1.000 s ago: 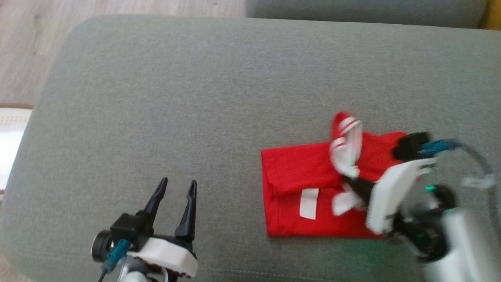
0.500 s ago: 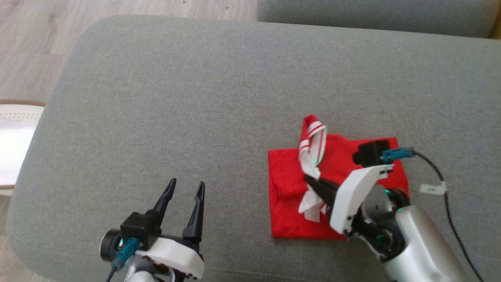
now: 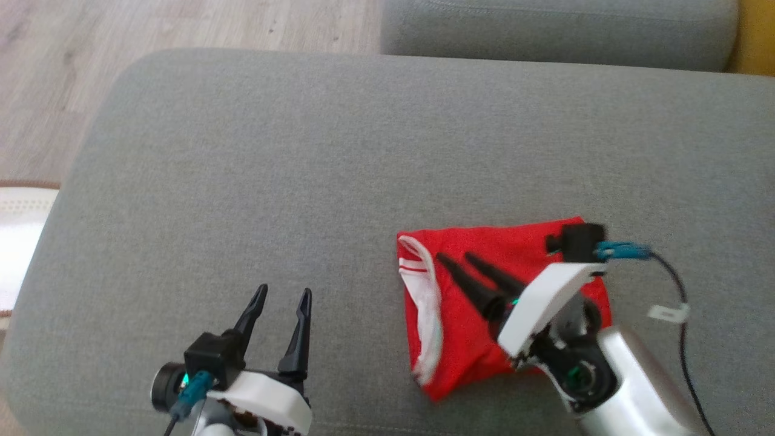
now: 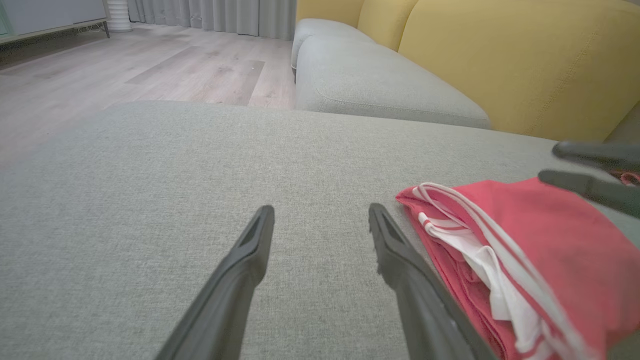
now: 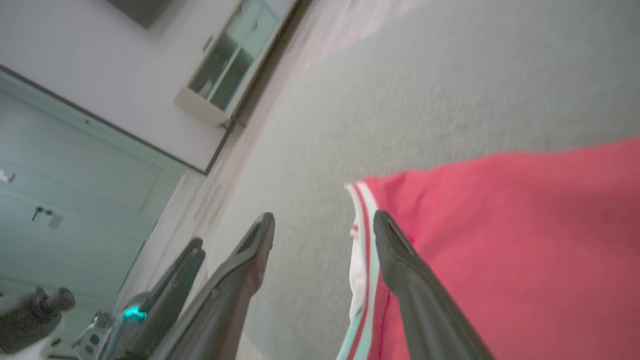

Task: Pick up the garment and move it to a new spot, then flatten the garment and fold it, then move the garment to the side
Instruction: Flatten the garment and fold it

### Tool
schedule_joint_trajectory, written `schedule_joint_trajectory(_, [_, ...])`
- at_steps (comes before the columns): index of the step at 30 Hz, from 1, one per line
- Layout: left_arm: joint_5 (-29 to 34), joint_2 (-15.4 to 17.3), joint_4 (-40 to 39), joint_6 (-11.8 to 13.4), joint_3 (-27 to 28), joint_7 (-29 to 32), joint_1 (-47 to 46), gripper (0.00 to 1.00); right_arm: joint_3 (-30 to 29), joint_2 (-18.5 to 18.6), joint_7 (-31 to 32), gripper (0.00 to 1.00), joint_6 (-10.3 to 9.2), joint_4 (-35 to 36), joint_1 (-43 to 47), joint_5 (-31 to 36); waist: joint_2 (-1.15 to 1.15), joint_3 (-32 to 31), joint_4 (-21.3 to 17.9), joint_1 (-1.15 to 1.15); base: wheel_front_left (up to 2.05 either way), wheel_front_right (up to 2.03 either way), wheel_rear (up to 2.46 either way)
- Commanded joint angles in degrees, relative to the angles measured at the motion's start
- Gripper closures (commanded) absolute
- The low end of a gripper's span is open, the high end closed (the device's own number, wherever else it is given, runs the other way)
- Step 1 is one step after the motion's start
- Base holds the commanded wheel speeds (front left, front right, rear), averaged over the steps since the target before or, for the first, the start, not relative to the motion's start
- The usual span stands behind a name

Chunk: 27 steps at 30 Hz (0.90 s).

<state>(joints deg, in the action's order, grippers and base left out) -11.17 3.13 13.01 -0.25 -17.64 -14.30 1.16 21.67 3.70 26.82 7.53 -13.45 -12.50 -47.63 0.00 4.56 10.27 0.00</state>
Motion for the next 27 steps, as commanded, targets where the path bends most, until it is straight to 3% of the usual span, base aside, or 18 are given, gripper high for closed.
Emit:
schedule_joint_trajectory(1, [0.38, -0.24, -1.75, 0.05, 2.22, -0.7, -0.56, 0.0, 0.11, -0.81, -1.7, 0.0, -0.04, 2.95, -2.02, -0.13, 0.0, -0.44, -0.42, 0.0, 0.0, 0.0, 0.0])
schedule_joint_trajectory(5, [0.66, -0.24, -2.31, 0.17, 3.18, -0.7, 0.29, 0.0, -4.74, -0.44, -8.79, 0.0, -0.04, 7.03, -0.33, 8.22, 0.0, -1.43, -1.39, 0.0, 0.0, 0.0, 0.0])
schedule_joint_trajectory(9, [1.26, -0.24, -3.5, 0.4, 4.89, -0.7, 1.4, 0.0, -10.93, 2.73, -14.95, 0.0, -0.04, 10.62, 3.68, 20.53, 0.0, -2.43, -2.44, 0.0, 0.0, 0.0, 0.0])
schedule_joint_trajectory(15, [2.46, -0.25, -5.0, 0.4, 7.29, -0.7, 2.59, 0.0, -19.11, 7.37, -24.87, 0.0, -0.04, 11.72, 10.51, 32.34, 0.0, -3.73, -3.25, 0.0, 0.0, 0.0, 0.0])
schedule_joint_trajectory(23, [3.82, -0.25, -5.12, -0.75, 9.85, -0.7, 4.08, 0.0, -20.75, 10.04, -37.08, 0.0, -0.04, 6.66, 17.39, 35.98, 0.0, -5.78, -3.48, 0.0, 0.0, 0.0, 0.0])
schedule_joint_trajectory(27, [4.43, -0.25, -4.92, -1.56, 10.55, -0.7, 5.03, 0.0, -21.3, 8.42, -40.17, 0.0, -0.04, 3.46, 19.51, 36.02, 0.0, -6.72, -3.55, 0.0, 0.0, 0.0, 0.0])
